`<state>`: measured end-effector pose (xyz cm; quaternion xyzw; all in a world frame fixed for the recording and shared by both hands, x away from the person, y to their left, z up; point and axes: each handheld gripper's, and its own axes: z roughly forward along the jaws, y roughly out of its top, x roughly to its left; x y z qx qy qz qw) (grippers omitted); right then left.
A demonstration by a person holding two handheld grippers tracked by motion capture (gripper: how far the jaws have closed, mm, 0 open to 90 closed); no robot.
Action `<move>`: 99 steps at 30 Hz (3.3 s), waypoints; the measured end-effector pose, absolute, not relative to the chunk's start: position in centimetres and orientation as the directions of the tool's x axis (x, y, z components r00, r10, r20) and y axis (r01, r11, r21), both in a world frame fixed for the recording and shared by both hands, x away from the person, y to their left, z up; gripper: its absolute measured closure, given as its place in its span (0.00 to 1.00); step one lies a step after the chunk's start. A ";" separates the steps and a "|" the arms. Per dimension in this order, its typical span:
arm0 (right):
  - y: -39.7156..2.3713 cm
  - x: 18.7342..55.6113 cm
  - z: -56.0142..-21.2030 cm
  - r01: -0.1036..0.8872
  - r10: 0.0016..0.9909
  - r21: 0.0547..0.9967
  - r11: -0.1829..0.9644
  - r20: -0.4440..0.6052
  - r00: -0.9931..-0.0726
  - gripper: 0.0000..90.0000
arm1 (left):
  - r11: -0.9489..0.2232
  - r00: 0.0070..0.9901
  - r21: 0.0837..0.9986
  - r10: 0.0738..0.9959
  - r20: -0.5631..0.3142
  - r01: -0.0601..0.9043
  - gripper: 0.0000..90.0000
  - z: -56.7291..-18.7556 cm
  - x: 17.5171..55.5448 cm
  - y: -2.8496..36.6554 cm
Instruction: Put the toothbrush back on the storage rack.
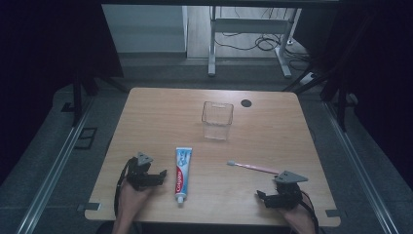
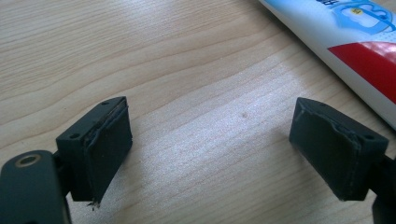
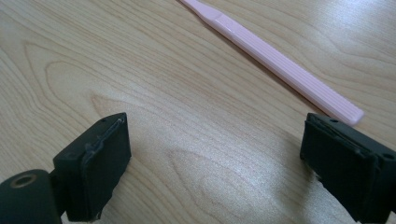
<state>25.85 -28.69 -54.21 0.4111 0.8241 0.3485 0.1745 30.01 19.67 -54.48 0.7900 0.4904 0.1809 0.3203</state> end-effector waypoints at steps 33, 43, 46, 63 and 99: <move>-29.9 26.9 -51.7 0.627 0.795 0.660 0.413 0.075 -0.602 0.41 | -0.313 0.454 0.685 0.891 -0.028 0.658 0.14 -54.5 30.0 19.7; -30.6 28.9 -50.0 0.602 0.788 0.653 0.460 0.012 -0.615 0.87 | -0.313 0.453 0.685 0.891 -0.028 0.658 0.14 -54.5 30.0 19.7; -31.0 29.6 -49.8 0.600 0.797 0.663 0.447 0.010 -0.604 0.96 | -0.314 0.453 0.684 0.891 -0.028 0.658 0.14 -54.5 30.0 19.7; -32.7 32.7 -51.9 0.643 0.827 0.667 0.376 0.070 -0.558 0.99 | -0.309 0.451 0.687 0.892 -0.030 0.658 0.14 -54.5 30.0 19.6; -31.1 29.4 -50.7 0.626 0.771 0.651 0.431 0.095 -0.630 0.91 | -0.314 0.453 0.684 0.891 -0.028 0.658 0.14 -54.5 30.0 19.7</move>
